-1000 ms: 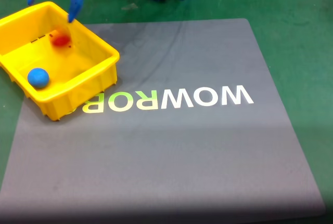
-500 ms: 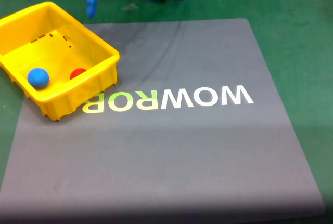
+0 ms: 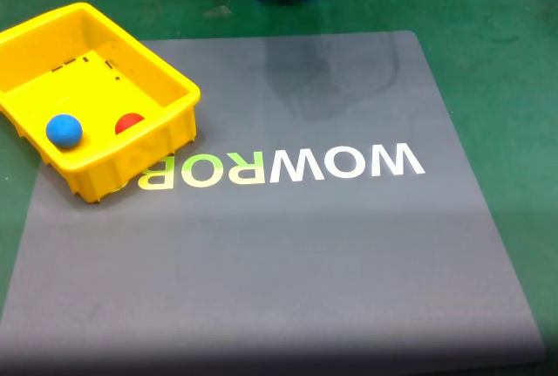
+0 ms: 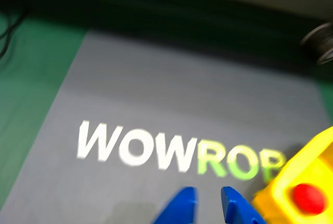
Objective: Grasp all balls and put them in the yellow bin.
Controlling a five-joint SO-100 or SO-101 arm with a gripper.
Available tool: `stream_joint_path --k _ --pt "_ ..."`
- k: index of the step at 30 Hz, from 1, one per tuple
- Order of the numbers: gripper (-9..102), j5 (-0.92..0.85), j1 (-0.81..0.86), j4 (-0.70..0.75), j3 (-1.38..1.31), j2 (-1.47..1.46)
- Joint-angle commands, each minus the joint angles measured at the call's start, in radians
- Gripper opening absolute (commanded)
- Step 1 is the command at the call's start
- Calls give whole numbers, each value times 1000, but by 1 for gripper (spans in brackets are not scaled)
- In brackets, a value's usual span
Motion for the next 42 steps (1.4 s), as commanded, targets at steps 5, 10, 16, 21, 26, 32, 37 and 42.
stream_joint_path --k 5,10,16,21,26,32,37,42 --pt "0 -6 -32 202 506 466" --pt "0 3 -5 359 704 687" --pt "0 9 43 492 853 836" --pt "0 48 60 560 927 857" --pt "0 66 83 526 1008 861" --pt "0 41 92 531 1009 862" --pt "0 25 92 532 1009 862" --pt "0 9 77 532 1009 859"
